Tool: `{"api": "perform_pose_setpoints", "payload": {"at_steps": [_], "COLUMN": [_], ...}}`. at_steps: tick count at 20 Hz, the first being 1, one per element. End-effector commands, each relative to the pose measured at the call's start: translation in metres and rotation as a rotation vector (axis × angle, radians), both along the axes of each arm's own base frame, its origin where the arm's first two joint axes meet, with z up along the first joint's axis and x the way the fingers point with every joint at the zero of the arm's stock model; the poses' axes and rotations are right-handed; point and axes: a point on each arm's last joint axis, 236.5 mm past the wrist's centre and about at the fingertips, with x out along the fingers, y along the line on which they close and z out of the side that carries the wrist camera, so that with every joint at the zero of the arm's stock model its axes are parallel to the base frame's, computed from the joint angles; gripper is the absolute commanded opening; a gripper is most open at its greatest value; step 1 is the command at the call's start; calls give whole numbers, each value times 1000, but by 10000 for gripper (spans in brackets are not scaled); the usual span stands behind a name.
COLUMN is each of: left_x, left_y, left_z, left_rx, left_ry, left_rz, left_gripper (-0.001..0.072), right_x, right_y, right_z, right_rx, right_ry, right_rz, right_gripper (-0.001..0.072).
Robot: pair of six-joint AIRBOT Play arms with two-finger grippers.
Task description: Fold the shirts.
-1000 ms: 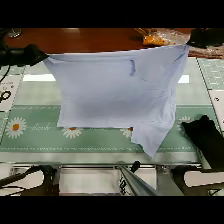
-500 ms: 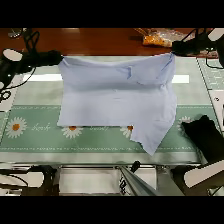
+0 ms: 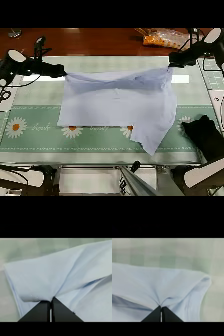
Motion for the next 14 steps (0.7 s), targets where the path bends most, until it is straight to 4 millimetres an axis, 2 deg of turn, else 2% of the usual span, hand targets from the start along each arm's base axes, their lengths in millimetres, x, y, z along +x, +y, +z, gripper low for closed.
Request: {"api": "perform_pose_setpoints", "payload": {"at_steps": [1,4,8,11,13,14], "left_x": [-45,-58,-61,-62,-65,-67], "left_y": [31,28,2,-3,1,5], "left_z": [-16,-22,-33,-36,-32,-28], "left_rx": [48,34,40,38,33,30], "left_ry": [229,289,311,324,338,349], "left_rz": [23,0,-60,-58,-59,-61], "left_gripper": [15,15,15,30,269,353], "right_x": [-52,-67,-71,-73,-80,-87], "right_y": [-10,-17,-14,-14,-15,-14], "right_z": [-12,-15,-14,-15,-15,-14], "right_rx": [-54,-83,-71,-71,-73,-75], "right_ry": [216,282,299,310,332,356], "right_rz": [45,52,43,45,68,94], "right_gripper": [17,17,17,38,273,304]}}
